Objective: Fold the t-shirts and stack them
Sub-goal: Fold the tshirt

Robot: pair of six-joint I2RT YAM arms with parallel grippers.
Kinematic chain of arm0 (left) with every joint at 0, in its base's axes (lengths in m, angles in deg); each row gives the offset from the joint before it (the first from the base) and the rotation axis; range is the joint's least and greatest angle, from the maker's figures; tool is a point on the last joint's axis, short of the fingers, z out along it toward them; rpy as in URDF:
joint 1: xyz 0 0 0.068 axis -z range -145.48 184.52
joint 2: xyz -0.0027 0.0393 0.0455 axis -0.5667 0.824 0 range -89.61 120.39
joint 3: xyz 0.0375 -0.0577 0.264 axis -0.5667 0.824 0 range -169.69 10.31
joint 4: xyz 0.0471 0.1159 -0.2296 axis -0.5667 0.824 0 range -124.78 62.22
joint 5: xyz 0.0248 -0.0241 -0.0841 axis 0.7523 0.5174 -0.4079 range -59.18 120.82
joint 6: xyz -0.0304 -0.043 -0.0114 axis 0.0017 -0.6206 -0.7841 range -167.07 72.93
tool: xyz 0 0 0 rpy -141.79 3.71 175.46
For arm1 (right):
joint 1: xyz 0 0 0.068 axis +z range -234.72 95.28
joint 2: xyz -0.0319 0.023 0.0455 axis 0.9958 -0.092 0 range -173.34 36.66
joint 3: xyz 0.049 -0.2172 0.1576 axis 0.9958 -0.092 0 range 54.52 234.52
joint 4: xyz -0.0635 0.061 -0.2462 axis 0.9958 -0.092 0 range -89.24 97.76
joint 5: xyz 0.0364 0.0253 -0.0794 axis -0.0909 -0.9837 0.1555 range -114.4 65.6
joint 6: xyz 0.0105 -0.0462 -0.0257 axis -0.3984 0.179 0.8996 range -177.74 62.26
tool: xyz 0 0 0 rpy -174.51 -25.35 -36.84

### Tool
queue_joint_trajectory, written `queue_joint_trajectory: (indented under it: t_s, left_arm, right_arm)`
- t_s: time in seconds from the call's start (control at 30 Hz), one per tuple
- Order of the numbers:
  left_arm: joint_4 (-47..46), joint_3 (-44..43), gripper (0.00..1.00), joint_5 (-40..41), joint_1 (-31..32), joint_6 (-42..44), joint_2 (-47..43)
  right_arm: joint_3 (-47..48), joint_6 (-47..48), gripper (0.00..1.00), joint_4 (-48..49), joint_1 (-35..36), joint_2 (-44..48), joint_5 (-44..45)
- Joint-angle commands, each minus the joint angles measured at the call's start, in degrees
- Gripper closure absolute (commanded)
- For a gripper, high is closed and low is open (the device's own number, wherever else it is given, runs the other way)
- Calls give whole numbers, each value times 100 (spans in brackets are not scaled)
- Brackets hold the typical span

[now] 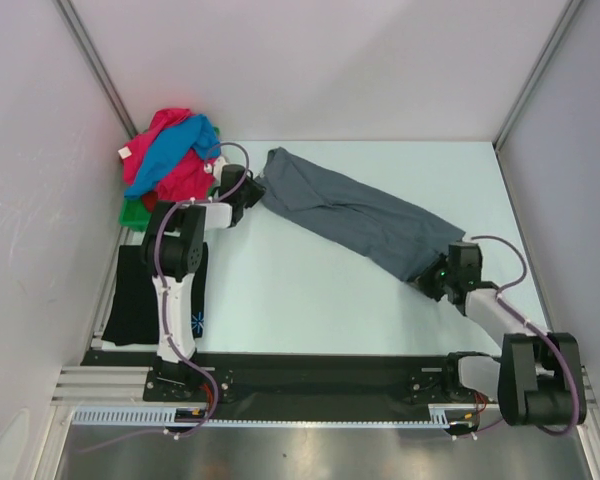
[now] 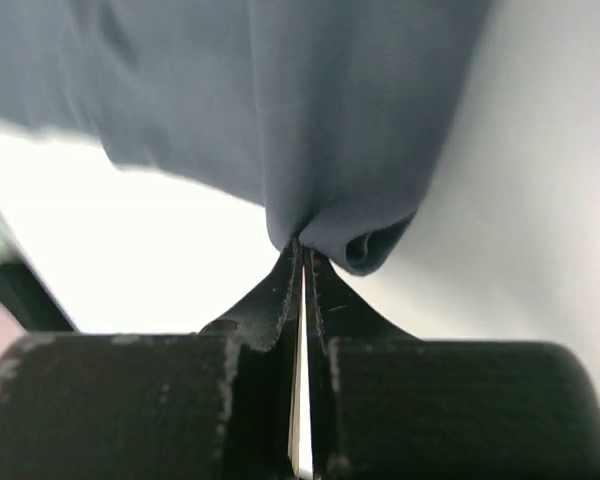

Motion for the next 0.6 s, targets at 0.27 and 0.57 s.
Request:
queue_joint_trajectory:
  t_s: [0.27, 0.57]
  left_arm:
    - [-377, -2196, 75, -890, -396, 1348, 915]
    - [-753, -2866, 74, -1603, -546, 1314, 1460]
  right_arm:
    - [-1008, -1941, 100, -615, 3490, 1312, 828]
    - [-86, -2514, 100, 52, 6112, -136, 1674]
